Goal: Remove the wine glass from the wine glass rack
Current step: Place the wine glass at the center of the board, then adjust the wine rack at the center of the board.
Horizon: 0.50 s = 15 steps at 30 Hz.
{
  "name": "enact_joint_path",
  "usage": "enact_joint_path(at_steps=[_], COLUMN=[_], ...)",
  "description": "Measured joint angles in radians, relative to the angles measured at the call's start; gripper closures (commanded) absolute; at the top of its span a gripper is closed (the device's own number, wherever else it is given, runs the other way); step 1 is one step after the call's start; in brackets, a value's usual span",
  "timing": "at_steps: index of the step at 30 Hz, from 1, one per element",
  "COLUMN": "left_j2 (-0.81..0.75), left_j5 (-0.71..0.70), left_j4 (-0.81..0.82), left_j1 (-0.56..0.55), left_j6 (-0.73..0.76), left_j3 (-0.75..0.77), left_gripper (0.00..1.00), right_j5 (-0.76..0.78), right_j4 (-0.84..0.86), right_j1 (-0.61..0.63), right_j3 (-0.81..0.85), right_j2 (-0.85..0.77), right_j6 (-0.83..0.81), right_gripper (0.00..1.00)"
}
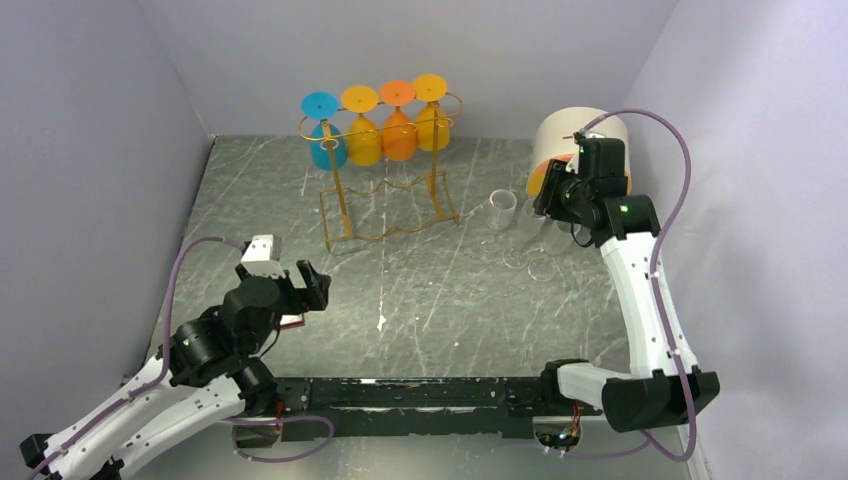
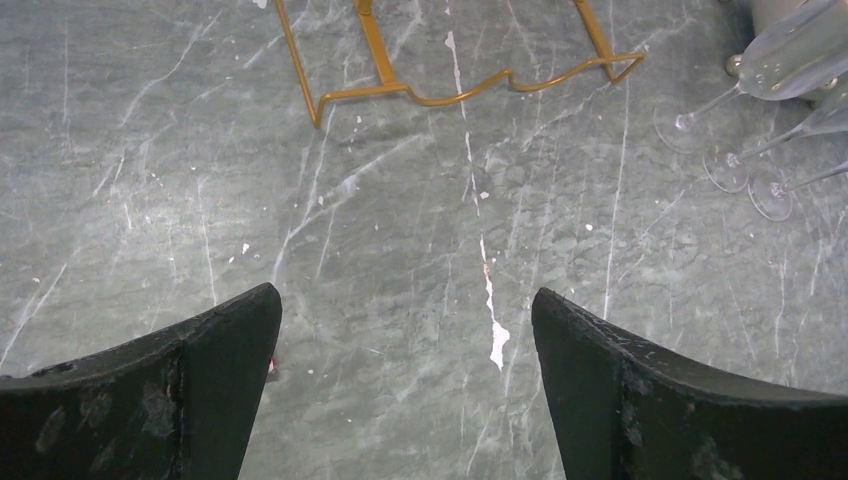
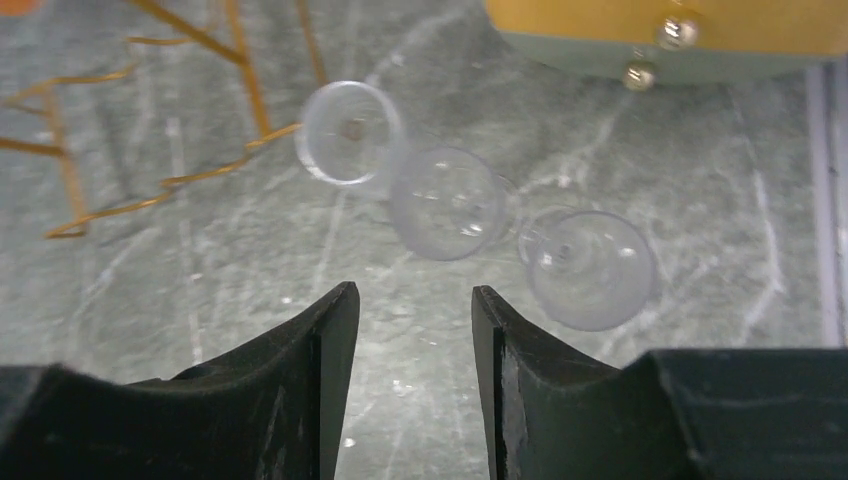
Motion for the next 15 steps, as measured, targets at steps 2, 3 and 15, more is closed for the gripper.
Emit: enact_joint_path(at_steps=[2, 3, 15], left_j2=[0.013, 0.023, 0.301], left_j5=[-0.001, -0.004, -0.022], left_j4=[0.000, 0.000, 0.145], left_j1=[0.000, 0.000, 0.023], left_j6=[-0.006, -0.010, -0.047], left_j3=[0.000, 0.000, -0.059], left_gripper=[0.01, 0.01, 0.01], right_j5=[-0.069, -0.125, -0.568], right_j4=[0.023, 0.048, 0.493], right_j1=[0.000, -0.001, 0.233], right_j3=[0.000, -0.006, -0.361], right_j2=[-0.031, -0.051, -0.208], right_j6=[0.000, 0.003, 0.126], right_gripper=[0.47, 0.46, 0.39])
